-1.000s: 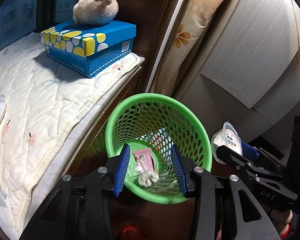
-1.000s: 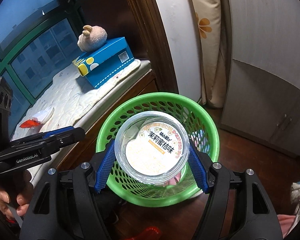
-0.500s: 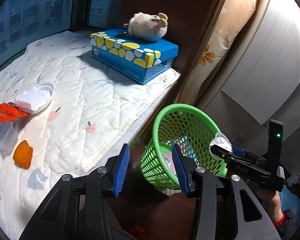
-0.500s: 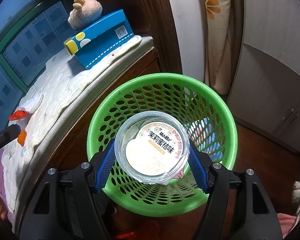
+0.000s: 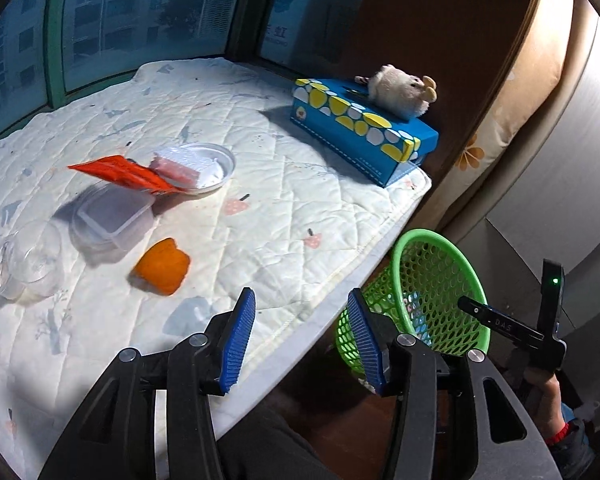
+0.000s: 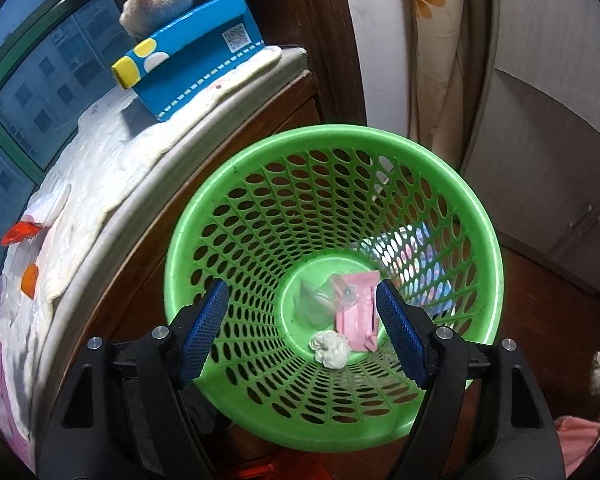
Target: Collect trash
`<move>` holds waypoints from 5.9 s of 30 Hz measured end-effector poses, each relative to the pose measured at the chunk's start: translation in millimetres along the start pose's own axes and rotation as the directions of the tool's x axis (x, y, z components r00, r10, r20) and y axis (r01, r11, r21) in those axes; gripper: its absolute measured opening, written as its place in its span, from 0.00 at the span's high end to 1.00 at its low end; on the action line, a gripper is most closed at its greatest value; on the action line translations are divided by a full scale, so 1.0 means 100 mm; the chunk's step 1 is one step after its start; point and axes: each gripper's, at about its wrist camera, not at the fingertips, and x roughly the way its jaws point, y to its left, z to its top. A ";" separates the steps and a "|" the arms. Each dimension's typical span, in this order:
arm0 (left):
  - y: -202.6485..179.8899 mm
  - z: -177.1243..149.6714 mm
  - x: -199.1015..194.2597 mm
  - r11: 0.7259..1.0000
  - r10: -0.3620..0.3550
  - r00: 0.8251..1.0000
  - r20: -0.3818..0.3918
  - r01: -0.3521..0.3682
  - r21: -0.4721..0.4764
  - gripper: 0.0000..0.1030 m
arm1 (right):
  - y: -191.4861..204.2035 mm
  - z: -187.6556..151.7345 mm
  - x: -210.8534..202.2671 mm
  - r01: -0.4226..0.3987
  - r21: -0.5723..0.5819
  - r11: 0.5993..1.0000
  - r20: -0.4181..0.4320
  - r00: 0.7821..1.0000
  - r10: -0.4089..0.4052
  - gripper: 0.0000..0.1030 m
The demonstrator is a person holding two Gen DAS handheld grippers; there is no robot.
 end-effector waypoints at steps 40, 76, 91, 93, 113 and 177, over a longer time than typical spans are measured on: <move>1.44 0.53 -0.32 0.936 0.085 0.994 0.066 -0.058 -0.347 0.50 | 2.50 0.35 -0.17 -0.353 -0.380 0.855 -0.032 0.929 0.369 0.23; 1.62 0.98 0.11 0.908 -0.059 0.997 0.053 0.076 -0.412 0.97 | 3.06 0.67 0.36 -0.424 -0.453 0.784 -0.141 0.903 0.407 0.23; 1.81 1.13 -0.40 0.925 -0.030 0.988 0.150 0.084 -0.370 0.97 | 3.58 0.87 0.90 -0.507 -0.572 0.645 -0.286 0.860 0.423 0.18; 1.86 1.12 -0.40 0.923 -0.029 0.989 0.147 0.083 -0.375 0.97 | 3.62 0.90 0.98 -0.517 -0.585 0.625 -0.305 0.854 0.421 0.18; 1.99 1.05 -0.21 0.914 -0.028 0.994 0.108 0.069 -0.399 0.97 | 3.70 0.94 1.28 -0.609 -0.555 0.567 -0.403 0.793 0.457 0.29; -1.56 0.31 0.88 0.915 -0.364 0.889 -0.276 0.397 0.071 0.97 | -0.28 0.22 -0.64 -0.128 -0.035 0.991 0.144 0.981 0.132 0.20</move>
